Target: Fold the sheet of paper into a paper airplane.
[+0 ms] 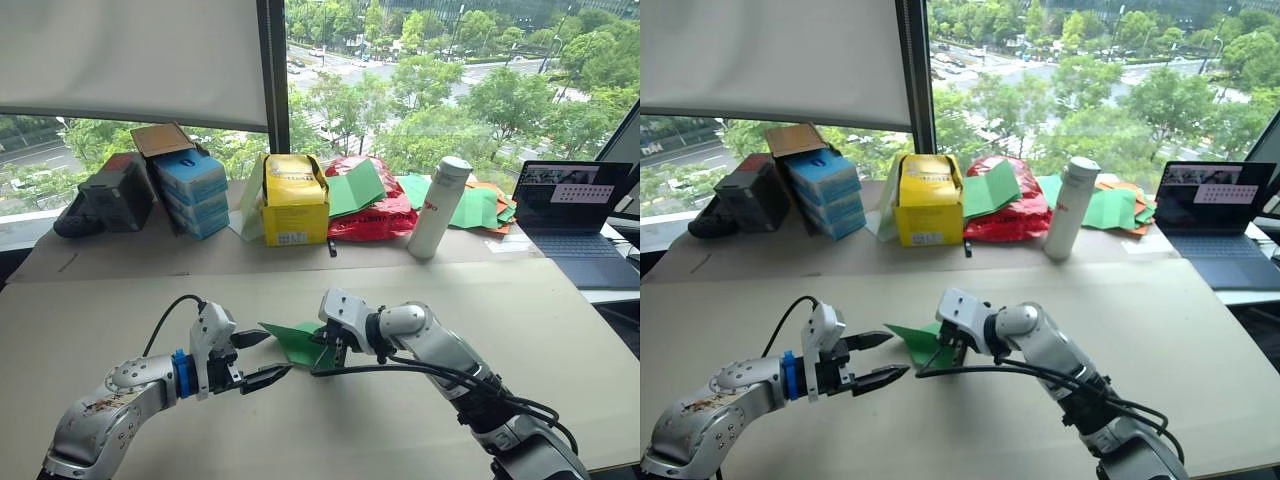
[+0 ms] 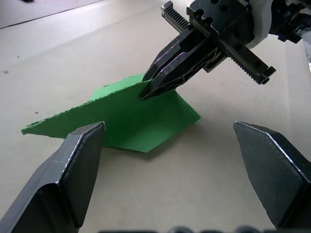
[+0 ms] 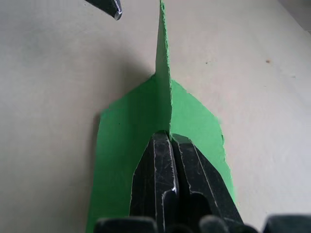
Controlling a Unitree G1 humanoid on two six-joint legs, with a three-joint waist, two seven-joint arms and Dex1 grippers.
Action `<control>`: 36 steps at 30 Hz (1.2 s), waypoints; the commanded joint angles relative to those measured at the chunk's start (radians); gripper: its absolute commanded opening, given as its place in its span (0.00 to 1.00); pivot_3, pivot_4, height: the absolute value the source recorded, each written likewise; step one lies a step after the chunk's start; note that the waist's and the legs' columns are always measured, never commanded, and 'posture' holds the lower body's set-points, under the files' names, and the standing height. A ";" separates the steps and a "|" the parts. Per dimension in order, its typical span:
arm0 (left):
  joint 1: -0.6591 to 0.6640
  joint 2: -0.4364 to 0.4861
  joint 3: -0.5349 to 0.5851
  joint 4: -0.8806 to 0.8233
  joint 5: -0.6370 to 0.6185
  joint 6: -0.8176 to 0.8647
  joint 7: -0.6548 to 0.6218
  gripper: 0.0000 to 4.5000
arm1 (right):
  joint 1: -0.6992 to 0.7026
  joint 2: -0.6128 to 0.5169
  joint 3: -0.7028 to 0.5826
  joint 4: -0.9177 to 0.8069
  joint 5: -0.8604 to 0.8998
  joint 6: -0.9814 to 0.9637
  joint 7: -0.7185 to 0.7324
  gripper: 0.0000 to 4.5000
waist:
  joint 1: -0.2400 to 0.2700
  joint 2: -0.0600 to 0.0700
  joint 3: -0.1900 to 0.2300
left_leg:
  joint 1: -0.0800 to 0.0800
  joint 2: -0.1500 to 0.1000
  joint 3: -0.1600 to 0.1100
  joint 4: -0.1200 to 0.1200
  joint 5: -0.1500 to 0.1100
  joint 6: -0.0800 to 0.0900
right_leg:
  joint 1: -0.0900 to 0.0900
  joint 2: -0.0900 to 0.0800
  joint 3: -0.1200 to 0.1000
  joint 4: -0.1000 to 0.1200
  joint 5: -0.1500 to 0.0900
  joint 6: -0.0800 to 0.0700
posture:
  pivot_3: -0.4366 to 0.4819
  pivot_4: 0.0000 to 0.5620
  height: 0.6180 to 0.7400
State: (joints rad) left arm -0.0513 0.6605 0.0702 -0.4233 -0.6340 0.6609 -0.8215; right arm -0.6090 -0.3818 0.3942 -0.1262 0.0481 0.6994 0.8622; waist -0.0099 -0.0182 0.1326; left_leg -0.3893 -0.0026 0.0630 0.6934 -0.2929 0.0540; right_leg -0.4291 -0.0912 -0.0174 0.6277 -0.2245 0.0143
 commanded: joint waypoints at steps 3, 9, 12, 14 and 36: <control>-0.077 -0.049 0.019 -0.090 -0.069 0.016 0.057 1.00 | 0.017 -0.042 -0.277 -0.098 0.070 0.176 -0.126 0.01 | 0.008 0.000 0.000 | 0.000 0.000 0.000 0.000 0.000 0.000 | 0.000 -0.001 0.000 0.000 0.000 0.000 | 0.48 0.27 1.00; -0.112 -0.051 0.016 -0.139 -0.100 0.040 0.089 1.00 | 0.067 -0.077 -0.469 -0.195 0.063 0.363 -0.288 0.01 | 0.003 0.000 0.000 | -0.001 0.000 0.001 -0.002 0.000 -0.002 | -0.001 -0.001 0.000 -0.001 0.000 0.000 | 0.48 0.27 1.00; -0.134 -0.048 0.010 -0.130 -0.102 0.044 0.089 1.00 | 0.091 -0.095 -0.550 -0.223 0.050 0.451 -0.361 0.01 | -0.001 0.000 0.000 | -0.002 0.000 0.001 -0.001 0.001 -0.002 | -0.003 0.000 0.001 0.000 0.000 0.000 | 0.48 0.27 1.00; -0.151 -0.049 -0.006 -0.120 -0.096 0.043 0.085 1.00 | 0.113 -0.106 -0.601 -0.227 0.035 0.502 -0.413 0.01 | 0.000 0.000 0.000 | -0.002 0.000 0.001 -0.001 0.000 -0.002 | -0.003 0.001 0.001 0.000 0.000 0.000 | 0.48 0.27 1.00; -0.200 -0.037 -0.046 -0.120 -0.094 0.055 0.057 1.00 | 0.200 -0.095 -0.659 -0.207 0.107 0.455 -0.508 0.36 | 0.002 0.000 0.000 | 0.000 0.000 0.003 0.001 -0.002 0.004 | 0.002 0.014 0.003 -0.001 0.000 0.001 | 0.48 0.27 1.00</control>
State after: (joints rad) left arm -0.2335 0.6146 0.0166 -0.5269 -0.7224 0.7259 -0.7572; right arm -0.3784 -0.4632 -0.2211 -0.2837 0.1408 1.1909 0.3537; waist -0.0082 -0.0180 0.1330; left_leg -0.3893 -0.0028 0.0657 0.6946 -0.2952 0.0581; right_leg -0.4267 -0.0768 -0.0148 0.6265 -0.2247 0.0157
